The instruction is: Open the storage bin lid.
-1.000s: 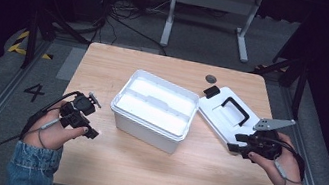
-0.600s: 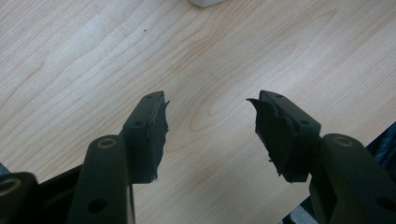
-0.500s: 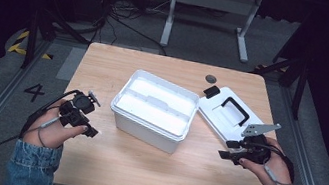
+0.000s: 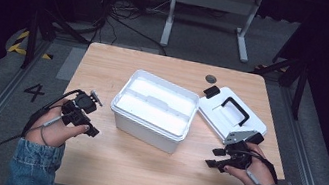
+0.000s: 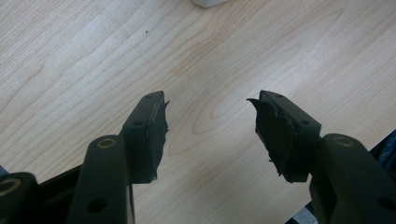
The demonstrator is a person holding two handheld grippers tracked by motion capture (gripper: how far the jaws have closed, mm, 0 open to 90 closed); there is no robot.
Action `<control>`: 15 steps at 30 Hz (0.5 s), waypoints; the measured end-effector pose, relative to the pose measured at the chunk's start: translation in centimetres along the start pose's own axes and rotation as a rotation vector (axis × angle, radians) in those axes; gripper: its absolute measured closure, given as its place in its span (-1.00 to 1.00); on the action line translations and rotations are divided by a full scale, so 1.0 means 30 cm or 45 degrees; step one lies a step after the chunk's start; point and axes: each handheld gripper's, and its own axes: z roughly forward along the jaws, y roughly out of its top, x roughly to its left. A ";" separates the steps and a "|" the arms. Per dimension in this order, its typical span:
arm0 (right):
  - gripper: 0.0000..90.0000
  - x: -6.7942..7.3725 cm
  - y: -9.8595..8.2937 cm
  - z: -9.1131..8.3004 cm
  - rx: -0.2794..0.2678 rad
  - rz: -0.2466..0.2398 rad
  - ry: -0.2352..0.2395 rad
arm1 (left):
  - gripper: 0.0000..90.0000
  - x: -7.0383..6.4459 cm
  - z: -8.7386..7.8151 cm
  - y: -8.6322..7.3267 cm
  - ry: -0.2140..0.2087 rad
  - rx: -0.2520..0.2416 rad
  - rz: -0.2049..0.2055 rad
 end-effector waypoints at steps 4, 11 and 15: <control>0.01 0.010 -0.004 0.030 0.014 -0.025 -0.007 | -0.02 -0.002 0.000 0.005 0.007 -0.006 0.009; 0.00 0.031 -0.005 0.068 -0.005 -0.071 -0.011 | -0.02 -0.005 0.002 0.006 0.005 -0.002 -0.002; 0.00 0.049 -0.002 0.082 -0.019 -0.096 0.006 | -0.02 -0.008 -0.002 0.011 0.010 -0.001 0.020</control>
